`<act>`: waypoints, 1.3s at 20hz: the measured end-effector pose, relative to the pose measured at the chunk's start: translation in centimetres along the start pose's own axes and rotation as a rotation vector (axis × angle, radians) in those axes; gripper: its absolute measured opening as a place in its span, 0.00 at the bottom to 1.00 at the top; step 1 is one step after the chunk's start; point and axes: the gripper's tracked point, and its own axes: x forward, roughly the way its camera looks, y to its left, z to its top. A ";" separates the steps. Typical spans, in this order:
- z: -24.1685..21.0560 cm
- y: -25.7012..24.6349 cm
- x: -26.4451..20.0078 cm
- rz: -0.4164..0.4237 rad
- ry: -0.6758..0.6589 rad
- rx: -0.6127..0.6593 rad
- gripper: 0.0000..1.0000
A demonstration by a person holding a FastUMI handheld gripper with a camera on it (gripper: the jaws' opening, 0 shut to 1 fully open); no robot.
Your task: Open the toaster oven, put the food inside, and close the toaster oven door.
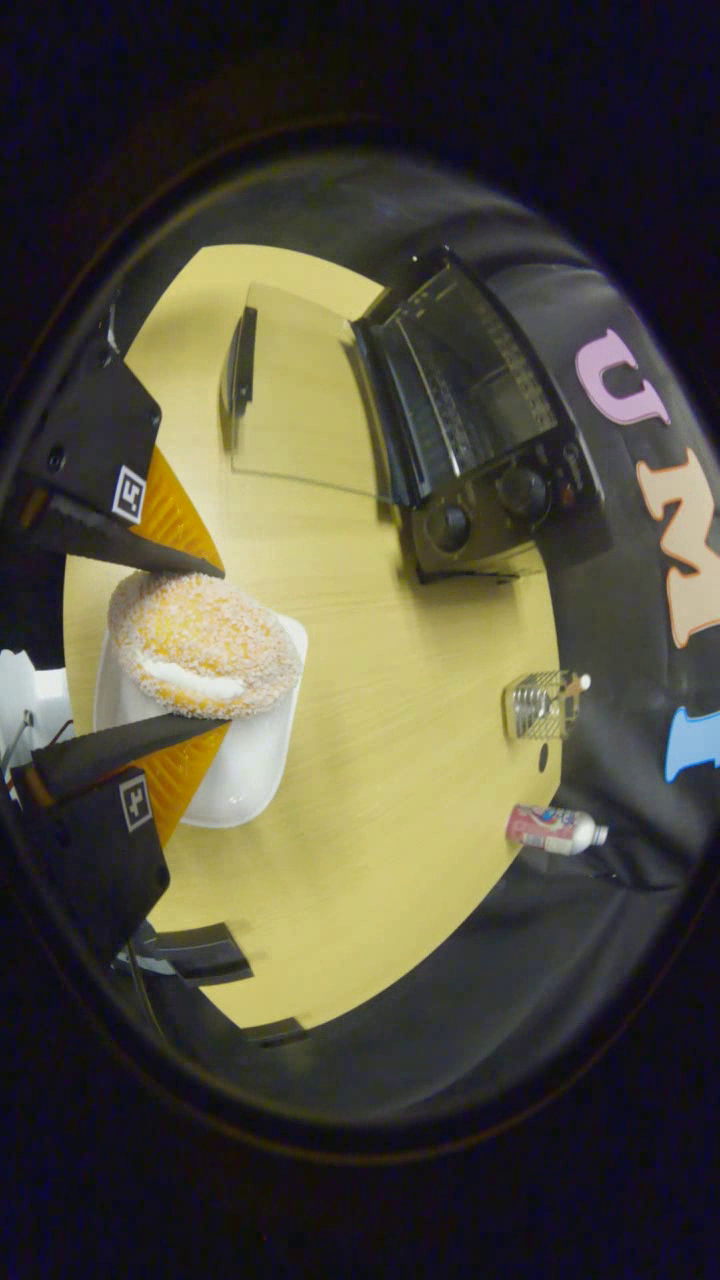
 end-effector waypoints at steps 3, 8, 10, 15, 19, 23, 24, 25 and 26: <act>1.6 5.1 -0.8 0.115 -0.020 0.074 0.75; 4.3 14.0 -1.1 0.305 -0.032 0.268 0.75; 6.0 16.2 -0.6 0.327 -0.071 0.346 0.75; 11.2 19.9 1.3 0.329 -0.244 0.507 0.75; 14.3 22.7 3.6 0.323 -0.373 0.562 0.75; 15.9 24.2 6.3 0.277 -0.417 0.597 0.75; 16.1 24.1 7.0 0.260 -0.423 0.601 0.75; 16.2 24.1 7.9 0.243 -0.420 0.614 0.75; 16.3 24.2 8.7 0.230 -0.418 0.623 0.75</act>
